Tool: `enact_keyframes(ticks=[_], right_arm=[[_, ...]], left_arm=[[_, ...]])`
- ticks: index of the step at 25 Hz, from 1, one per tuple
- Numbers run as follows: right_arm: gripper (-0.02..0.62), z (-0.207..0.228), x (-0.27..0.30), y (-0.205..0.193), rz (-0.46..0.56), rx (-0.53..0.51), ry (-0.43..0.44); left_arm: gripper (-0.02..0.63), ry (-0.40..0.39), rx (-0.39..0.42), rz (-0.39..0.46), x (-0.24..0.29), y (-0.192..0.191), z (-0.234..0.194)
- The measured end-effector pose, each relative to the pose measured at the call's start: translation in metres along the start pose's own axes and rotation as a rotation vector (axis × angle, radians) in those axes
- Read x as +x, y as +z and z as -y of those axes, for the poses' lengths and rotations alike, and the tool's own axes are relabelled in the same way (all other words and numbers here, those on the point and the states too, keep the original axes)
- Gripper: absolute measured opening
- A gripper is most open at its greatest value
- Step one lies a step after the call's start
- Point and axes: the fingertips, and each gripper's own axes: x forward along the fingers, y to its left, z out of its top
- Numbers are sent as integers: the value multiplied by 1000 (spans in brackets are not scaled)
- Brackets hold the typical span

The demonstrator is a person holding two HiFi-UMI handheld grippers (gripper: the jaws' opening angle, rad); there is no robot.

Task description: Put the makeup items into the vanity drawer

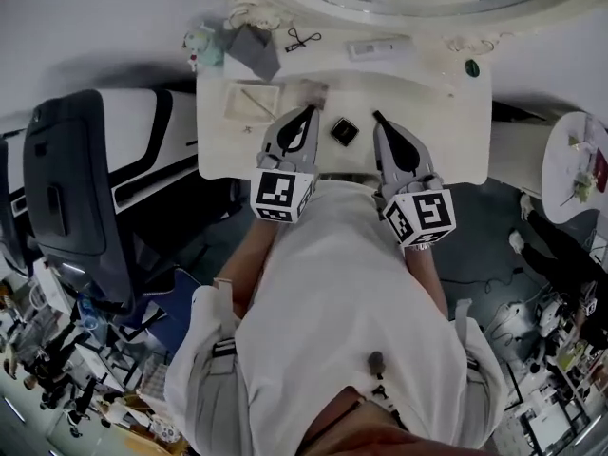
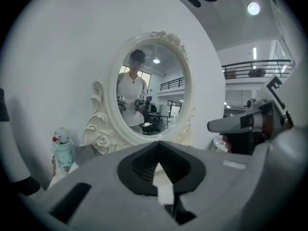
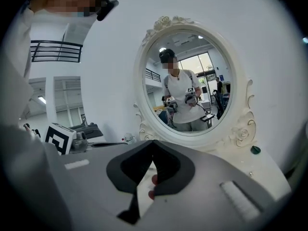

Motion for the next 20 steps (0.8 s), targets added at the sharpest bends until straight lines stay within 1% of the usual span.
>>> enact_keyframes(ticks=[3, 9, 11, 14, 16, 20], right_arm=[[9, 2, -8, 3, 14, -9, -15], [8, 18, -24, 8, 35, -13, -24], [9, 25, -29, 10, 37, -18, -18], [9, 38, -41, 11, 41, -6, -8], [9, 50, -49, 11, 42, 8, 0], [8, 73, -60, 9, 40, 38, 22]], left_arm=[[5, -37, 14, 22, -2, 11, 15], [5, -57, 57, 59, 1, 28, 39], [5, -53, 64, 57, 5, 28, 48], [5, -44, 51, 47, 13, 25, 66], [6, -52, 45, 50, 17, 22, 83], [6, -50, 62, 42, 26, 19, 112]])
